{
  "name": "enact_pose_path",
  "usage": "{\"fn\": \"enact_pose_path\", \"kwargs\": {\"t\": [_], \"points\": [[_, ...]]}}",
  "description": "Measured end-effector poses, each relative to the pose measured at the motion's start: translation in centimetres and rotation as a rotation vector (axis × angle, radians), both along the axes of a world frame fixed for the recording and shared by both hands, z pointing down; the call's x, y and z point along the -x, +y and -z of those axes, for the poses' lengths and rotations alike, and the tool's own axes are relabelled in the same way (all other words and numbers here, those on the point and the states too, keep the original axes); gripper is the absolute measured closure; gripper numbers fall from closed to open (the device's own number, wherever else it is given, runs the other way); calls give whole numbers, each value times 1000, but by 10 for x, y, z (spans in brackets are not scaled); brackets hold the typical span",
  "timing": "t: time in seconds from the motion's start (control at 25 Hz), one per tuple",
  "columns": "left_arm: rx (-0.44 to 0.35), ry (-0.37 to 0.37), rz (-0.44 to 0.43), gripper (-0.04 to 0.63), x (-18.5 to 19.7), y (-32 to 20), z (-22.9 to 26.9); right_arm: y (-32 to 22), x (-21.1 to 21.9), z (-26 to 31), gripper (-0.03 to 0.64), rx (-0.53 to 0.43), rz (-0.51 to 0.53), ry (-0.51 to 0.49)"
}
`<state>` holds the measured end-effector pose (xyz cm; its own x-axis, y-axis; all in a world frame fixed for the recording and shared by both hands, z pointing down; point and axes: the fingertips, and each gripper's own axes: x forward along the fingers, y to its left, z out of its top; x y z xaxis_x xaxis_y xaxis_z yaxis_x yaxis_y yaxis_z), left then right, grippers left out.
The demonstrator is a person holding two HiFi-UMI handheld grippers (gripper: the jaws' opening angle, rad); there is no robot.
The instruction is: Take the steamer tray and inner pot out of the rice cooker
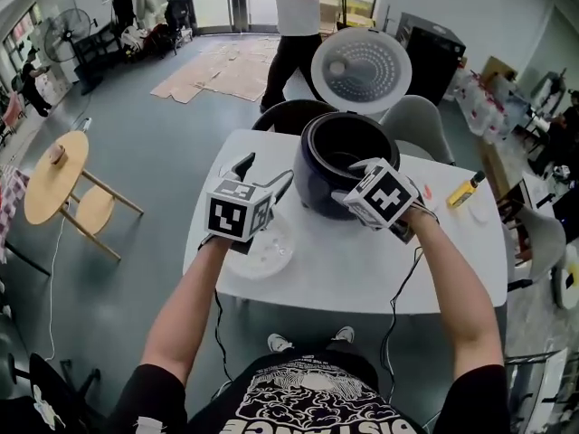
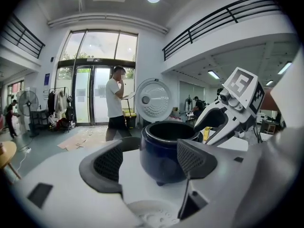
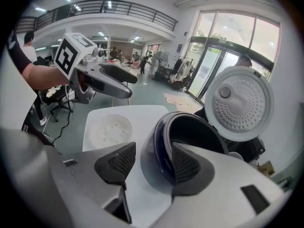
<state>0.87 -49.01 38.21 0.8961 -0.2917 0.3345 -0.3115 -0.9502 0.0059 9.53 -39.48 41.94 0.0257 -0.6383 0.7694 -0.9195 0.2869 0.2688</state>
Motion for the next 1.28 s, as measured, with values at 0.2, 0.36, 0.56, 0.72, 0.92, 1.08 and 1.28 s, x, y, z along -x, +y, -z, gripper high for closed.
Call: {"fn": "enact_pose_path", "kwargs": {"t": [0.2,0.36,0.56,0.72,0.92,1.08,1.28], "points": [[3,14,-42,247,-37,11,9,28,-48,19,363,-70,-105,-57],[13,23,-57,247,-63,15,13,37,-82,25,362,-126,-156,-118],[67,16,-58,245,-87,17,10,38,-120,27,359,-172,-189,-204],[98,1,-50,244,-105,12,5,35,-150,22,359,-175,-201,-246],[130,-18,-48,245,-147,13,3,35,-197,13,359,-173,-225,-341],[158,-40,-37,244,-189,3,2,26,-248,9,358,-173,-258,-384],[236,-56,-37,245,-222,-15,-11,5,-285,-2,355,-170,-284,-485]]}}
